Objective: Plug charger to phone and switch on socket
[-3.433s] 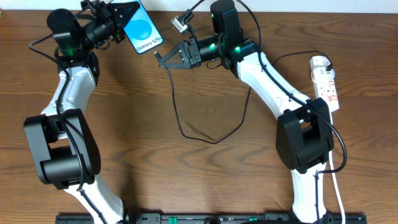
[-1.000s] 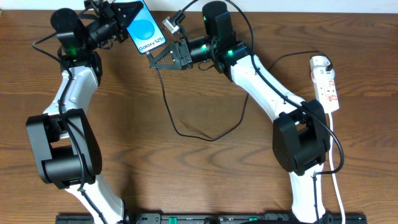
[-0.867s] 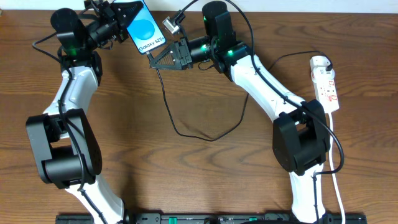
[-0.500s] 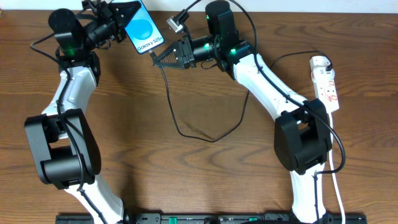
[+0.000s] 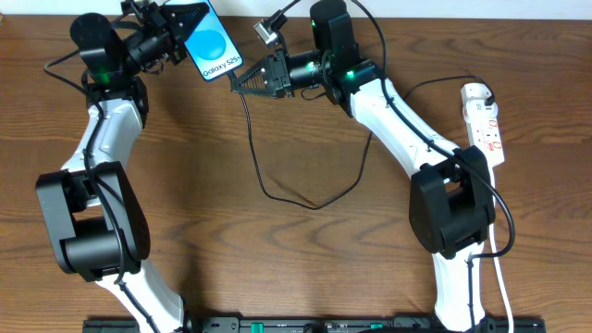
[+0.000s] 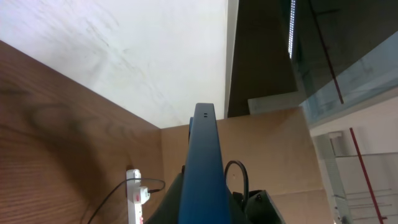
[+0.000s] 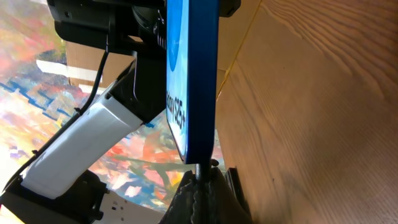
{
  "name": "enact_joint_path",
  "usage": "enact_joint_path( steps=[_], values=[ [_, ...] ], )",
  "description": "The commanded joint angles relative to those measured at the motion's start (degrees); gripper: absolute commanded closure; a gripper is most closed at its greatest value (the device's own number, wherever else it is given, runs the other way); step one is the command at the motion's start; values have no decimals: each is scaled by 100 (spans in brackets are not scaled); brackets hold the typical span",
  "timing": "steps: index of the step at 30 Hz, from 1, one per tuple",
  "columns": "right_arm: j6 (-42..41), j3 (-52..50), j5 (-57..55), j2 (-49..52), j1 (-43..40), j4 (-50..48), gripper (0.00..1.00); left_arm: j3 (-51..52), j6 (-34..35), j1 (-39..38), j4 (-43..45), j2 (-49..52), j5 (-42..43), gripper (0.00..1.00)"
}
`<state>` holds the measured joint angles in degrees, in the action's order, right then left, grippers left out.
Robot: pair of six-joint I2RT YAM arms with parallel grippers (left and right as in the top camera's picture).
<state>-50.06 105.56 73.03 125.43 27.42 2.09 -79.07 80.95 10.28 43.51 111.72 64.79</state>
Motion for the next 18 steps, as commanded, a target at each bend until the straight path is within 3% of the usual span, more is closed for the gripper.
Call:
enact_joint_path(
  steps=[1,18],
  values=[
    [46,37,149,59,2,13,99,-66,-118,0,52,-83,-28,92],
    [214,37,472,59,4,48,99,-66,-140,0,31,-83,-271,93]
  ],
)
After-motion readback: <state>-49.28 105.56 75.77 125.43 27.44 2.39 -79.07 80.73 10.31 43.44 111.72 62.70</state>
